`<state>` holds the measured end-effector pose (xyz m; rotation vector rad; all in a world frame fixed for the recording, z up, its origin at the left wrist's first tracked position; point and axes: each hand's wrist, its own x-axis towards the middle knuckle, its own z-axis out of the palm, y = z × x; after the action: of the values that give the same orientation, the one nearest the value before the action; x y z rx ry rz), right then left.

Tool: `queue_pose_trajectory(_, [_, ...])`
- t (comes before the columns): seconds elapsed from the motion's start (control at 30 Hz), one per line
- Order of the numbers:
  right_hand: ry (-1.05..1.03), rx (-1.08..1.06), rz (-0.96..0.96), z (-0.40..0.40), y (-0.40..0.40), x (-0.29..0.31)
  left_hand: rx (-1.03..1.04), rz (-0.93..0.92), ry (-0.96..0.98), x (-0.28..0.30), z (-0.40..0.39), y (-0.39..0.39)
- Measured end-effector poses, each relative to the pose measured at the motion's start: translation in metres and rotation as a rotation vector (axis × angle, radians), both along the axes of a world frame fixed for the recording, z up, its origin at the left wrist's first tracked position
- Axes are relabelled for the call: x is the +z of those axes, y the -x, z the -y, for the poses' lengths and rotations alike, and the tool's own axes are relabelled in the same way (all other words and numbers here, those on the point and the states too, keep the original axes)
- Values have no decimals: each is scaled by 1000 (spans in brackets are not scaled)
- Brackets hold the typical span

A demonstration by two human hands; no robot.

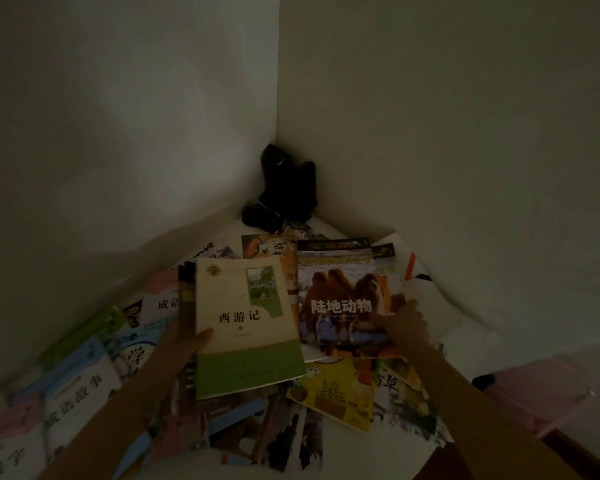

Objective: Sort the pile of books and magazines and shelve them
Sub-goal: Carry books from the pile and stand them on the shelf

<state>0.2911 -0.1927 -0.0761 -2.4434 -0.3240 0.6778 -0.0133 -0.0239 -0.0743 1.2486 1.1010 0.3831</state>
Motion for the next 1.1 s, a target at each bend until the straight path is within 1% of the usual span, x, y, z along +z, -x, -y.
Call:
queue_pose_trajectory(0.07, [-125,75,-95,-4,-11,-32,8,30,7,3,0,0])
queue_pose_trajectory(0.1, [-164,119,-104,-10,-15,-43,18,34,14,2,0,0])
queue_pose_trajectory(0.13, [-204,150,-122,-14,-8,-38,15,27,15,-2,-2,2])
queue_pose_trajectory(0.2, [-298,131,-165,-21,6,-10,14,40,40,0,-1,2])
queue_pose_trajectory(0.3, [-412,103,-102,-22,-3,12,41,57,72,7,2,1])
queue_pose_trajectory(0.37, [-541,55,-110,-19,-11,36,33,68,97,10,2,1])
queue_pose_trajectory(0.43, [-606,33,-140,-13,-16,50,38,62,119,12,1,3])
queue_pose_trajectory(0.47, [-616,27,-162,-12,-11,55,42,56,131,12,1,5])
queue_pose_trajectory(0.53, [-609,92,-236,-11,12,56,58,47,149,12,0,7])
queue_pose_trajectory(0.6, [-533,177,-367,-15,49,36,131,43,187,14,0,4])
queue_pose_trajectory(0.63, [-456,209,-416,-18,73,29,167,40,210,13,-2,2])
queue_pose_trajectory(0.67, [-402,246,-471,-22,96,24,183,26,223,15,-3,0])
queue_pose_trajectory(0.7, [-395,290,-485,-25,114,20,165,-17,223,15,-4,-2])
queue_pose_trajectory(0.73, [-427,330,-498,-29,125,15,147,-63,207,14,-4,-3])
queue_pose_trajectory(0.77, [-455,391,-472,-33,131,12,141,-96,160,9,-5,-3])
queue_pose_trajectory(0.8, [-430,421,-437,-40,129,12,144,-113,119,7,-5,-2])
queue_pose_trajectory(0.87, [-262,505,-313,-54,118,5,169,-146,103,-1,-5,1])
queue_pose_trajectory(0.9, [-227,485,-324,-60,115,1,167,-147,101,-1,-2,0])
queue_pose_trajectory(0.97, [-320,424,-434,-68,119,1,171,-152,65,-12,-1,4])
queue_pose_trajectory(1.0, [-363,380,-468,-72,126,3,184,-129,48,-27,-3,10])
queue_pose_trajectory(1.03, [-395,327,-464,-77,130,-1,192,-92,44,-31,-1,12])
queue_pose_trajectory(1.1, [-403,172,-479,-84,132,-3,209,-20,76,-8,8,12])
